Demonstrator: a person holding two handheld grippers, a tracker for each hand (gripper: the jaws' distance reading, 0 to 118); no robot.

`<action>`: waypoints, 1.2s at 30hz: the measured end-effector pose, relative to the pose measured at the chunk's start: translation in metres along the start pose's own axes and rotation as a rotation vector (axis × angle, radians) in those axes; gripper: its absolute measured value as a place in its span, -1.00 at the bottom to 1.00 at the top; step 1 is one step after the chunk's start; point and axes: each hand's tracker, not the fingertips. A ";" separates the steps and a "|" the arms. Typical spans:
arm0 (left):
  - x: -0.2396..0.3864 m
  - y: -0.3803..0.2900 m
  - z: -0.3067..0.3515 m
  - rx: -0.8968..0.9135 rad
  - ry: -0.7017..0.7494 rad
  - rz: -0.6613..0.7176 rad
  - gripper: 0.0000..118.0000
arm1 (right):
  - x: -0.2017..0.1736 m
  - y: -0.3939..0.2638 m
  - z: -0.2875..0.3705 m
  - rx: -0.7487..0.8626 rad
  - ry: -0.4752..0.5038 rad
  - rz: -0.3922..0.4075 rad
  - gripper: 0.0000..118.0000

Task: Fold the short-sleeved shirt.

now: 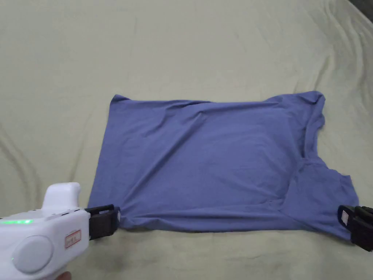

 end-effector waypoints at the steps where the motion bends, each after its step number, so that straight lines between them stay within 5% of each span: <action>1: 0.001 0.002 -0.015 -0.025 0.001 -0.036 0.63 | -0.001 0.000 -0.001 -0.008 0.002 0.003 -0.96; 5: -0.001 -0.001 -0.060 -0.105 0.003 -0.114 0.56 | 0.001 -0.001 -0.015 -0.042 0.005 -0.003 -0.96; 9: -0.009 0.001 -0.046 -0.049 -0.103 0.058 -0.76 | -0.001 -0.004 -0.025 -0.074 -0.004 0.001 -0.96; 13: -0.006 0.002 -0.036 -0.025 -0.060 0.002 -0.76 | 0.002 -0.006 -0.037 -0.113 -0.005 0.001 -0.96; 14: -0.006 0.002 -0.032 -0.015 -0.063 -0.005 -0.76 | 0.003 -0.006 -0.039 -0.118 -0.009 0.000 -0.81; 16: 0.000 0.002 -0.022 -0.013 -0.074 0.000 -0.76 | 0.009 -0.005 -0.040 -0.119 -0.073 -0.018 0.86; 17: -0.002 0.003 -0.019 -0.003 -0.082 0.010 -0.76 | 0.014 -0.007 -0.047 -0.150 -0.098 -0.027 1.00; 19: -0.007 0.003 -0.020 0.008 -0.092 0.030 -0.76 | 0.032 -0.009 -0.056 -0.130 -0.126 -0.026 1.00; 22: -0.009 0.005 -0.020 0.007 -0.100 0.042 -0.76 | 0.063 -0.021 -0.089 -0.236 -0.180 -0.139 1.00; 25: -0.005 0.007 -0.020 0.000 -0.091 0.034 -0.76 | 0.087 -0.033 -0.116 -0.286 -0.075 -0.269 0.86; 26: -0.003 0.006 -0.021 -0.005 -0.089 0.034 -0.76 | 0.075 -0.022 -0.102 -0.260 -0.058 -0.327 0.61; 27: -0.002 0.005 -0.022 -0.006 -0.087 0.032 -0.76 | 0.072 -0.021 -0.101 -0.245 -0.043 -0.325 -0.30; 28: -0.001 0.004 -0.022 -0.009 -0.086 0.028 -0.76 | 0.064 -0.021 -0.099 -0.225 -0.125 -0.269 -0.68; 36: 0.011 0.026 0.008 0.042 -0.086 0.002 -0.76 | 0.031 0.012 -0.057 -0.091 -0.069 -0.145 -0.72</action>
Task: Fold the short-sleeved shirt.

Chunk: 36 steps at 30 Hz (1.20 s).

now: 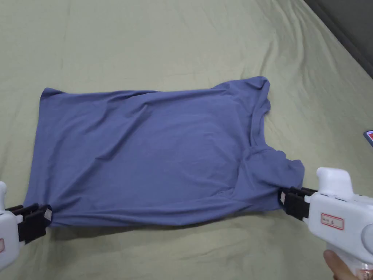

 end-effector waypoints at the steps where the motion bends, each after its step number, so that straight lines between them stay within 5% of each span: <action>1: 0.001 0.010 0.002 0.005 -0.004 -0.002 -0.76 | -0.003 0.010 0.008 0.025 0.013 0.014 -0.72; 6: -0.022 0.070 -0.029 0.007 -0.031 0.004 -0.76 | -0.015 0.073 -0.007 0.074 0.033 0.064 -0.72; 13: -0.026 0.155 -0.121 -0.083 0.026 0.045 -0.76 | -0.026 0.158 -0.124 0.002 0.019 0.138 -0.72; 23: -0.027 0.160 -0.185 -0.116 0.101 -0.009 -0.73 | -0.030 0.152 -0.192 -0.068 -0.026 0.161 -0.71; 24: -0.026 0.158 -0.185 -0.092 0.122 -0.010 -0.35 | -0.030 0.151 -0.191 -0.052 -0.033 0.159 -0.37; 25: -0.025 0.155 -0.184 -0.075 0.176 -0.031 0.14 | -0.030 0.151 -0.192 -0.053 -0.032 0.158 0.31; 26: -0.025 0.151 -0.181 -0.073 0.183 -0.050 0.36 | -0.030 0.150 -0.195 -0.064 -0.030 0.157 0.83; 27: -0.024 0.147 -0.172 -0.064 0.170 -0.053 0.36 | -0.029 0.148 -0.194 -0.079 -0.017 0.153 1.00; 35: -0.020 0.089 -0.052 0.204 0.148 -0.096 0.38 | -0.036 0.111 -0.079 0.116 0.092 0.138 0.99; 36: -0.018 0.076 -0.036 0.235 0.136 -0.104 0.38 | -0.039 0.100 -0.061 0.154 0.069 0.158 0.86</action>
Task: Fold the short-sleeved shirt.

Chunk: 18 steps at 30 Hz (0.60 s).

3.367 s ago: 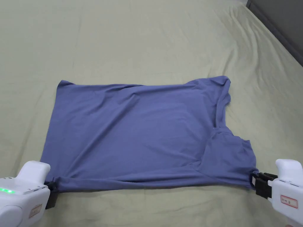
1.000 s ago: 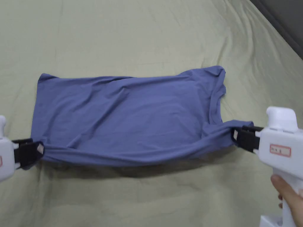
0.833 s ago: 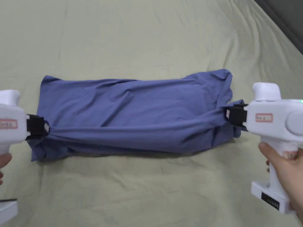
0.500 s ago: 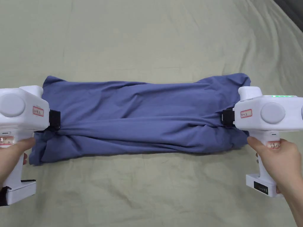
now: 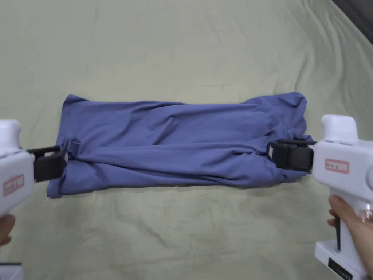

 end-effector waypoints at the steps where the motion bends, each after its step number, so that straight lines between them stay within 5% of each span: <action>1: 0.001 -0.012 0.023 0.036 -0.006 0.015 0.31 | -0.005 -0.009 0.020 0.036 -0.011 0.030 0.58; 2: 0.003 -0.025 0.045 0.073 -0.027 0.030 -0.02 | -0.011 -0.017 0.035 0.054 -0.025 0.053 -0.07; 3: 0.011 -0.033 0.064 0.100 -0.030 0.043 -0.97 | -0.016 -0.025 0.048 0.064 -0.033 0.067 -0.95; 5: 0.024 -0.053 0.089 0.130 0.093 0.095 -1.00 | -0.027 -0.045 0.064 0.072 -0.093 0.076 -0.95; 16: 0.040 -0.057 0.074 -0.011 -0.013 0.084 -1.00 | -0.031 -0.064 0.095 0.067 0.003 0.011 -0.95; 17: 0.035 -0.051 0.060 -0.027 -0.047 0.117 -0.77 | -0.028 -0.064 0.095 0.066 0.006 0.010 -0.95; 18: 0.031 -0.045 0.046 -0.054 -0.071 0.137 0.06 | -0.027 -0.063 0.094 0.062 0.008 0.011 -0.95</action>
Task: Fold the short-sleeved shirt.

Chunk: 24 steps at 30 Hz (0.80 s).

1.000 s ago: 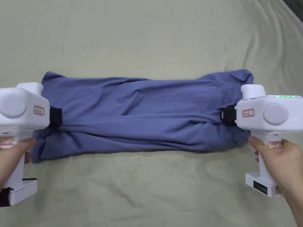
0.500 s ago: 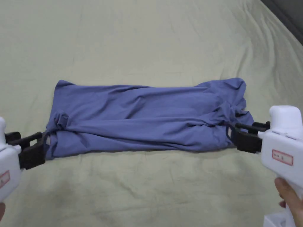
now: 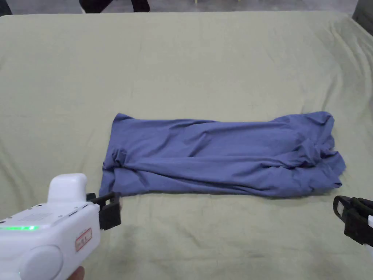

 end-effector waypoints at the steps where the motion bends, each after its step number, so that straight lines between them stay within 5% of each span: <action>1: -0.006 0.011 -0.019 -0.045 -0.011 0.012 0.52 | -0.001 0.000 -0.002 -0.003 0.004 0.002 -0.95; 9: -0.039 0.036 -0.141 -0.187 0.055 -0.033 0.46 | 0.003 -0.001 -0.029 -0.062 -0.004 0.016 -0.95; 10: -0.042 0.034 -0.149 -0.202 0.035 -0.030 0.26 | 0.003 -0.002 -0.033 -0.073 -0.004 0.015 -0.95; 12: -0.046 0.029 -0.159 -0.209 -0.008 -0.028 -0.71 | 0.004 -0.004 -0.039 -0.089 -0.003 0.012 -0.95; 13: -0.049 0.027 -0.152 -0.179 -0.016 -0.024 -0.85 | 0.004 -0.004 -0.042 -0.095 -0.001 0.013 -0.95; 18: -0.041 0.038 -0.132 -0.140 -0.026 -0.082 -0.86 | 0.005 -0.001 -0.056 -0.116 0.008 0.033 -0.95; 19: -0.041 0.041 -0.128 -0.133 -0.025 -0.083 -0.86 | 0.008 0.001 -0.060 -0.123 0.021 0.026 -0.85; 20: -0.039 0.043 -0.121 -0.118 -0.026 -0.084 -0.86 | 0.009 0.006 -0.064 -0.120 0.022 0.015 -0.33; 21: -0.038 0.045 -0.116 -0.116 -0.035 -0.080 -0.86 | 0.013 0.009 -0.067 -0.115 0.023 -0.003 0.75; 22: -0.039 0.047 -0.114 -0.115 -0.047 -0.079 -0.86 | 0.020 0.013 -0.075 -0.114 0.018 -0.014 1.00; 24: -0.041 0.051 -0.113 -0.114 -0.055 -0.076 -0.86 | 0.038 0.019 -0.104 -0.172 0.001 -0.043 1.00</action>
